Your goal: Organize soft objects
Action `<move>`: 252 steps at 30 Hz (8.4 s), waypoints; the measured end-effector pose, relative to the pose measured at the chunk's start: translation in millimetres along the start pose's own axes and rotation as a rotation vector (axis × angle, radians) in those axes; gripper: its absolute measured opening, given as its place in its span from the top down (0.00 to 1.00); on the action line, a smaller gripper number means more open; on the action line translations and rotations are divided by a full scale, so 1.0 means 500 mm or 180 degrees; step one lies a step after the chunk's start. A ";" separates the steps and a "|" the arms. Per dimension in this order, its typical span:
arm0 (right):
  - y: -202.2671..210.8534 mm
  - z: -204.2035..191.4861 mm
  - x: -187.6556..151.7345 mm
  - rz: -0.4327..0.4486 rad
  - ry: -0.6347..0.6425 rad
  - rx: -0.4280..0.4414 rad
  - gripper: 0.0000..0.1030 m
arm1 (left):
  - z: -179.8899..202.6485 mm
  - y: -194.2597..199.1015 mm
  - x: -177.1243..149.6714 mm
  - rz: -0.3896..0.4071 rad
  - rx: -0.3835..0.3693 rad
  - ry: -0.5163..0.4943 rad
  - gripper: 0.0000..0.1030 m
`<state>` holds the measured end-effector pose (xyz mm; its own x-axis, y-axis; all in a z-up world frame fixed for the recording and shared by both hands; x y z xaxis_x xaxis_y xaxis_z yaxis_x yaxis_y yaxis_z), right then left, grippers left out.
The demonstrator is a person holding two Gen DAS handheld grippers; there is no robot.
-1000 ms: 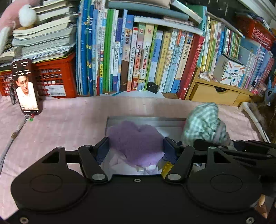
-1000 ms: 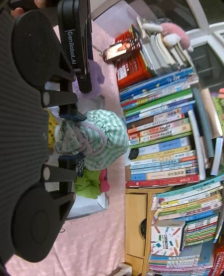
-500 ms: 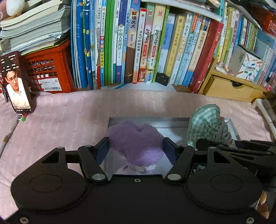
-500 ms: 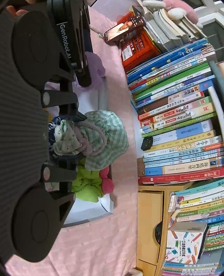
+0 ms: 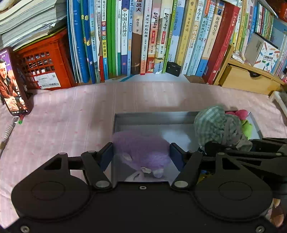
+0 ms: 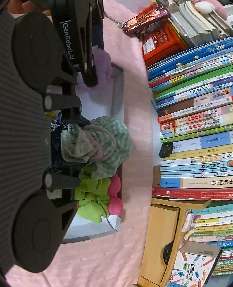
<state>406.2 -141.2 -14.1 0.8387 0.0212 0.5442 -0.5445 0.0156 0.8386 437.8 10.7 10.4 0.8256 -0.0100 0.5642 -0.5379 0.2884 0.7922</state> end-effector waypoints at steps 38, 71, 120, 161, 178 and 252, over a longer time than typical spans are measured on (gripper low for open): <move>-0.005 0.009 -0.001 -0.0100 -0.0042 0.0027 0.39 | -0.004 0.005 0.001 0.0013 -0.0072 -0.0067 0.30; 0.168 0.054 -0.045 0.0452 -0.0043 0.0028 0.16 | 0.060 0.189 -0.054 0.0425 -0.0072 -0.0161 0.21; 0.390 0.098 -0.323 0.1861 0.0083 -0.0192 0.01 | 0.150 0.391 -0.372 0.1297 -0.0136 -0.0651 0.11; 0.317 0.116 -0.539 0.1716 -0.0232 -0.0407 0.00 | 0.124 0.326 -0.592 0.1331 0.0120 -0.0379 0.07; 0.263 0.111 -0.571 0.1340 -0.0147 -0.0481 0.00 | 0.108 0.273 -0.615 0.1158 0.0210 -0.0339 0.05; 0.260 0.107 -0.573 0.1310 -0.0116 -0.0505 0.00 | 0.102 0.268 -0.618 0.1138 0.0216 -0.0336 0.00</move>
<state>95.6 -198.5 -59.7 0.5498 0.0227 0.8350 -0.8256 0.1667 0.5391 102.0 3.9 -45.7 0.5634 -0.0199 0.8260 -0.8019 0.2275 0.5524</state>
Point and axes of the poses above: each gripper's, at about its wrist camera, not at the fingertips, and y roughly against the way its jaws point, z to its right, x to its top, the point moved 6 cm from there along -y, roughly the way its jaws point, and after that the axes turned 13 degrees about -x, right-handed, at the moved point
